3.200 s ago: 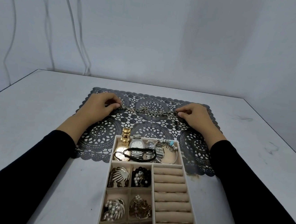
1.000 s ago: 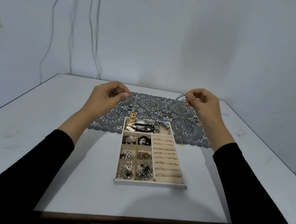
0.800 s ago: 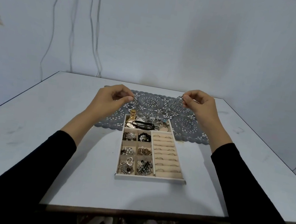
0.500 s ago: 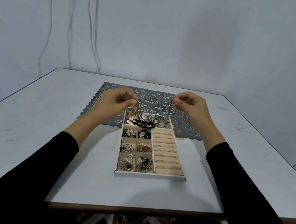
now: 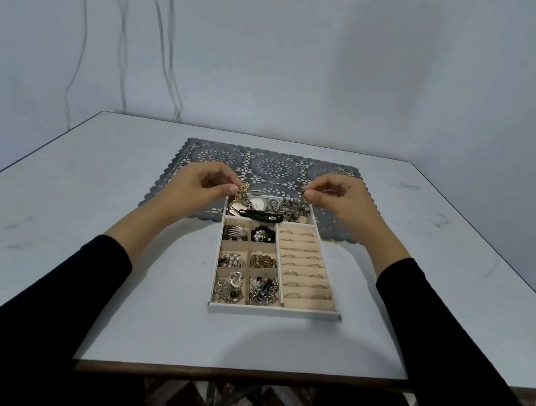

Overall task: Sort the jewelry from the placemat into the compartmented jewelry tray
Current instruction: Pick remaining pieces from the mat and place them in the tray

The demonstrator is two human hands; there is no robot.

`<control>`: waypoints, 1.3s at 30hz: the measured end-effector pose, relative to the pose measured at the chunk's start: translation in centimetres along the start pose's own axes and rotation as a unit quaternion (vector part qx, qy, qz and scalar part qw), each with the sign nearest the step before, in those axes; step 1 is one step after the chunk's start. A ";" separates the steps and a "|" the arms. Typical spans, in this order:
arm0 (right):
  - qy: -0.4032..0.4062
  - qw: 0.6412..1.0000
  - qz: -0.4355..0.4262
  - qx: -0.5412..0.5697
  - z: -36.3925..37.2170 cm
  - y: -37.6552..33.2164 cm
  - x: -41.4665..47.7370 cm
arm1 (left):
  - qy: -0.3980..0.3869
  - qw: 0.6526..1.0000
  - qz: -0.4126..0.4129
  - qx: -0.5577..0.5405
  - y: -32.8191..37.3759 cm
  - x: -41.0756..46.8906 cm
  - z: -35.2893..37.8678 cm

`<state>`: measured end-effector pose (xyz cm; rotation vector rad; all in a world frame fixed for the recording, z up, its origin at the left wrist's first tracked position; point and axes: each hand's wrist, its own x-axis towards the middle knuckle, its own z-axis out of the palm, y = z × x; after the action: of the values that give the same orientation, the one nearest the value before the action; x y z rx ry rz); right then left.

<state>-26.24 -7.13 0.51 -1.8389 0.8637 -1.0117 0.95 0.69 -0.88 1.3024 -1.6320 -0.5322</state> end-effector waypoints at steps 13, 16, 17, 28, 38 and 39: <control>-0.090 0.993 0.028 -0.067 0.2 0.1 -0.5 | -0.034 0.999 -0.005 0.041 -0.4 -0.7 0.4; -0.084 0.992 0.033 -0.089 0.5 0.1 -0.4 | -0.015 0.999 -0.007 0.052 -0.4 -0.4 1.1; -0.080 0.992 0.032 -0.097 0.4 0.1 -0.4 | -0.006 0.998 -0.005 0.059 -0.3 -0.4 1.4; -0.009 0.990 0.028 -0.136 0.4 1.0 -0.9 | 0.033 0.996 -0.010 0.081 -0.6 -1.2 1.6; 0.019 0.988 0.020 -0.153 1.0 0.9 -2.3 | 0.063 0.987 0.000 0.146 0.6 -2.8 2.2; 0.019 0.987 0.016 -0.156 1.0 0.9 -2.5 | 0.061 0.986 0.000 0.157 0.8 -3.0 2.2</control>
<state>-26.60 -5.01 -1.35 -2.0631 1.1225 -0.9356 -1.45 3.24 -2.44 1.5325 -1.6582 -0.1949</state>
